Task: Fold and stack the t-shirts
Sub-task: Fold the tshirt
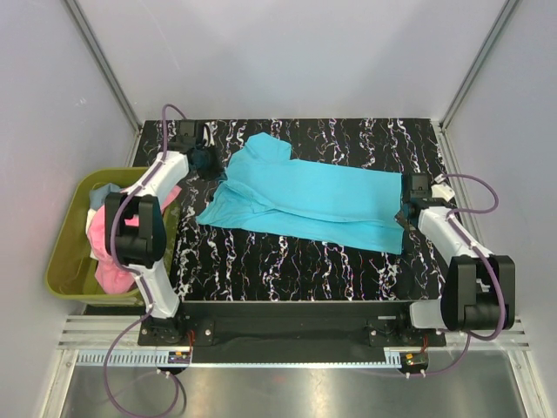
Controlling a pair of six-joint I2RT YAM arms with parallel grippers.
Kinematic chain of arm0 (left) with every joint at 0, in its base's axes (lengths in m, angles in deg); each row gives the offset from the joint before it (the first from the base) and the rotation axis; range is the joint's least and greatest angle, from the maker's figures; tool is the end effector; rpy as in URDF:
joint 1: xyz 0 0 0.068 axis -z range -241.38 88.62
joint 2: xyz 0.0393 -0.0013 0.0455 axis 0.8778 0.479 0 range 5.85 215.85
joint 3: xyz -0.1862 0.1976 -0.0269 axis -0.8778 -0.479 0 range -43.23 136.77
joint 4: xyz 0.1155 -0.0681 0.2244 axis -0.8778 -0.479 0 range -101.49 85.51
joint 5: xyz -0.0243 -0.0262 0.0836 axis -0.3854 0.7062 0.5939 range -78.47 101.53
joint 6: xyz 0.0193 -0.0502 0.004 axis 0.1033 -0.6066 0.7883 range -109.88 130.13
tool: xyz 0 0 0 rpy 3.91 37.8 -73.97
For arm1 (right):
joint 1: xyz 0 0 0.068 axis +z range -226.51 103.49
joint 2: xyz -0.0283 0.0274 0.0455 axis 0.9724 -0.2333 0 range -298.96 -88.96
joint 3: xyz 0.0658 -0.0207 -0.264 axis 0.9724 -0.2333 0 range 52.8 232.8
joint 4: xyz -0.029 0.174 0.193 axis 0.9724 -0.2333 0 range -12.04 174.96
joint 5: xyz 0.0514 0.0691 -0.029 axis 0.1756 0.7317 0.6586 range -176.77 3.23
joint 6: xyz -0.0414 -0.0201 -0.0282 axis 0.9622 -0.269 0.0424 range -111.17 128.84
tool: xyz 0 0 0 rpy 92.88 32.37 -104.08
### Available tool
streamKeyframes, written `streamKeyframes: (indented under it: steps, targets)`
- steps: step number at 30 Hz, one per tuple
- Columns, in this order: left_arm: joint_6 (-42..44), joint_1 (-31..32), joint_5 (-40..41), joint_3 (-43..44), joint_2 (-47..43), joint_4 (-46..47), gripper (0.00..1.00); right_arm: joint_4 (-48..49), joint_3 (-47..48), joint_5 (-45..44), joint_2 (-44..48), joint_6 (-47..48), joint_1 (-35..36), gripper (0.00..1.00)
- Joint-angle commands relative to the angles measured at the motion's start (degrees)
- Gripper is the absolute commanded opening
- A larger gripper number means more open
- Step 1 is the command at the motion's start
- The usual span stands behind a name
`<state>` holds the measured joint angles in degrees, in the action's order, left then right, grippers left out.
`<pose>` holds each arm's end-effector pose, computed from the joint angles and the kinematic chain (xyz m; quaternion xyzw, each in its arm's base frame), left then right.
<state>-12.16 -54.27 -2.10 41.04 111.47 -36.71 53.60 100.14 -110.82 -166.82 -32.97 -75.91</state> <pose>0.4014 -0.0585 0.2471 -0.0878 0.9398 -0.1877 0.2716 0.2563 -0.0118 0.2049 0.3813 0.8703 -0.1025 0.2945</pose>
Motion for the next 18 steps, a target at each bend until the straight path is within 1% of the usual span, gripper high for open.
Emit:
streamKeyframes:
  steps: [1, 7, 9, 11, 15, 18]
  targets:
    - [0.22, 0.18, 2.81, 4.32, 0.81, -1.43, 0.0, 3.84, 1.71, 0.06, -1.84, 2.07, -0.16, 0.0]
    - [0.31, 0.27, 3.61, 5.73, 2.92, -1.79, 0.0, 4.28, 4.0, -0.12, -7.29, 2.6, -0.25, 0.0]
    - [-0.48, 0.18, 2.73, 7.22, 4.32, -1.43, 0.0, 5.86, 4.35, 0.76, -8.52, 3.3, -0.25, 0.0]
    - [-1.44, 0.27, 3.17, 9.06, 5.38, -2.13, 0.0, 5.69, 5.31, -0.2, -9.32, 4.09, -0.25, 0.0]
    - [-2.94, 0.18, 7.72, 15.03, 8.71, -5.3, 0.0, 5.43, 7.68, -0.99, -11.25, 5.41, -0.25, 0.0]
    - [-4.17, 0.18, 8.88, 16.71, 9.86, -6.79, 0.0, 5.16, 8.56, -1.7, -12.04, 5.77, -0.25, 0.0]
